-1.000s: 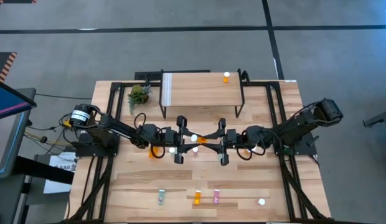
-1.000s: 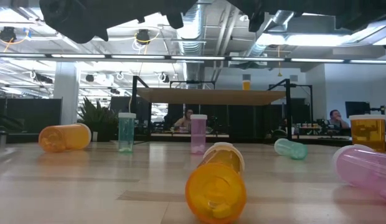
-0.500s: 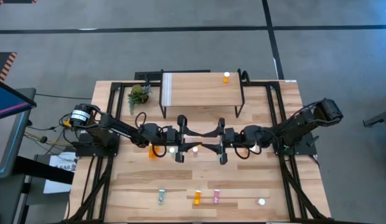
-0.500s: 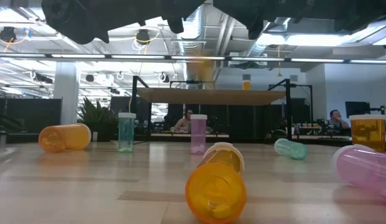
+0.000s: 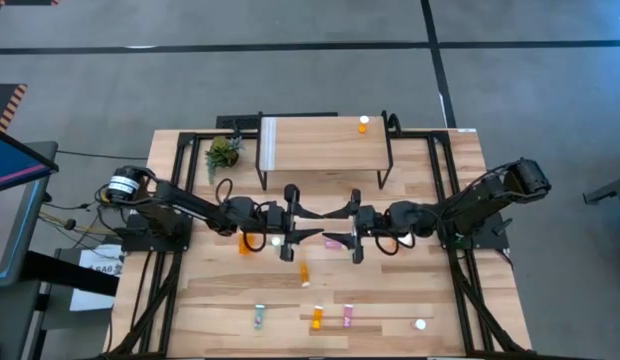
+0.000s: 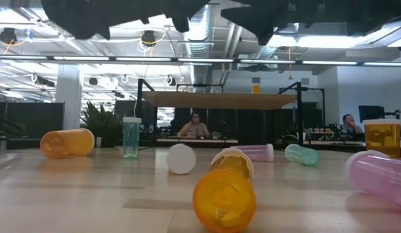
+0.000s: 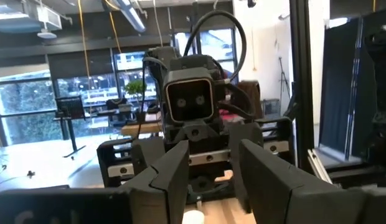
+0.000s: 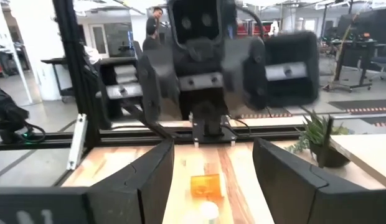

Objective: Pick and place medicine bottles onto shelf by color
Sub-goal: Put the left small orange pill bottle on the shelf aligned with the other small orange pill bottle

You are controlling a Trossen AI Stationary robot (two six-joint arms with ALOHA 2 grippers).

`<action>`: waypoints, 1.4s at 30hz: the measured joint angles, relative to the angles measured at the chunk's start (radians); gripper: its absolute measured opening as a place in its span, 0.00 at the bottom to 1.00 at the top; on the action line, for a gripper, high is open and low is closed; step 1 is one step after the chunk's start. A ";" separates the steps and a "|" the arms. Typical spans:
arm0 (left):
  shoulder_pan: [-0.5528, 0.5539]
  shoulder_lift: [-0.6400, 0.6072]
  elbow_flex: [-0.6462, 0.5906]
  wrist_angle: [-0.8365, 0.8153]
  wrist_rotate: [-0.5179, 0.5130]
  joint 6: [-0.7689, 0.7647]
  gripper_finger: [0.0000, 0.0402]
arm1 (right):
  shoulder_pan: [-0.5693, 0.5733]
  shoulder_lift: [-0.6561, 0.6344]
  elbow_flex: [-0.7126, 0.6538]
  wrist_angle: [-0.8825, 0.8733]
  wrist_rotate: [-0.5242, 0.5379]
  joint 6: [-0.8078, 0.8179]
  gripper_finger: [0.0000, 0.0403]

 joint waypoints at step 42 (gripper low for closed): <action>-0.083 -0.423 -0.122 -0.411 -0.114 0.142 0.10 | 0.000 -0.001 0.004 -0.118 0.023 0.020 0.59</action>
